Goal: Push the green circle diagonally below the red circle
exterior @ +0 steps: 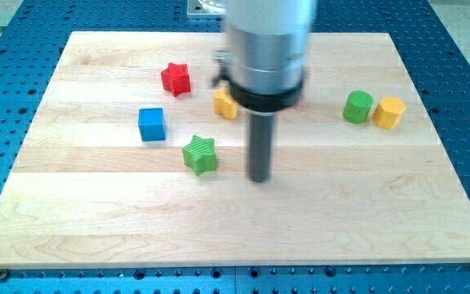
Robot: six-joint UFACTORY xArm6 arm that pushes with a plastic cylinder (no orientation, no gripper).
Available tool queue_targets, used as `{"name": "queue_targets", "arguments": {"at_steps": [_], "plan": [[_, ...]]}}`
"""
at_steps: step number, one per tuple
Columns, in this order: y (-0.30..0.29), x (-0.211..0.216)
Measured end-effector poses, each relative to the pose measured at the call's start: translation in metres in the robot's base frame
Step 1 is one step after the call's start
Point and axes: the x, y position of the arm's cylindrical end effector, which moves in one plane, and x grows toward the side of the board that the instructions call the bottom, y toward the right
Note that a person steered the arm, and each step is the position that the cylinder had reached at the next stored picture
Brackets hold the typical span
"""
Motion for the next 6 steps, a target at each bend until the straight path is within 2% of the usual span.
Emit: {"name": "queue_targets", "arguments": {"at_steps": [1, 2, 3, 4, 5, 6], "plan": [[0.131, -0.012], [0.240, -0.083], [0.275, -0.128], [0.238, -0.149], [0.176, -0.128], [0.147, -0.096]]}}
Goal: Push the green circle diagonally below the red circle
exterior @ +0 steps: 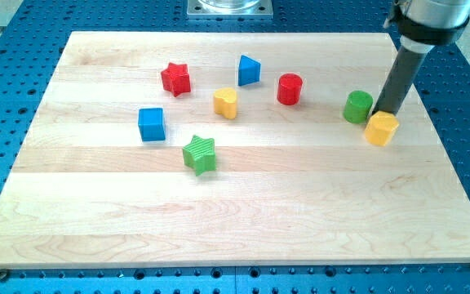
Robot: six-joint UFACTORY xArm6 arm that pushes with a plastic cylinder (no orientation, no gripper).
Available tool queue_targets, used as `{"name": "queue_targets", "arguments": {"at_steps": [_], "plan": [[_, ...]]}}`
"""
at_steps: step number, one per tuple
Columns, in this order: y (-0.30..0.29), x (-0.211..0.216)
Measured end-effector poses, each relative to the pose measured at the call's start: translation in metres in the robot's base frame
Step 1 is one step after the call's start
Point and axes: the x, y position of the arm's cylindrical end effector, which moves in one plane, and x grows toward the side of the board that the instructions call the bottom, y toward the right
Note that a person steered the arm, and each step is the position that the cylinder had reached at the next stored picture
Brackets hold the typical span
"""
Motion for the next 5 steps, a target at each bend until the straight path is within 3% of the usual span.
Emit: {"name": "queue_targets", "arguments": {"at_steps": [1, 3, 5], "plan": [[-0.010, 0.001], [-0.019, -0.055], [-0.029, -0.066]]}}
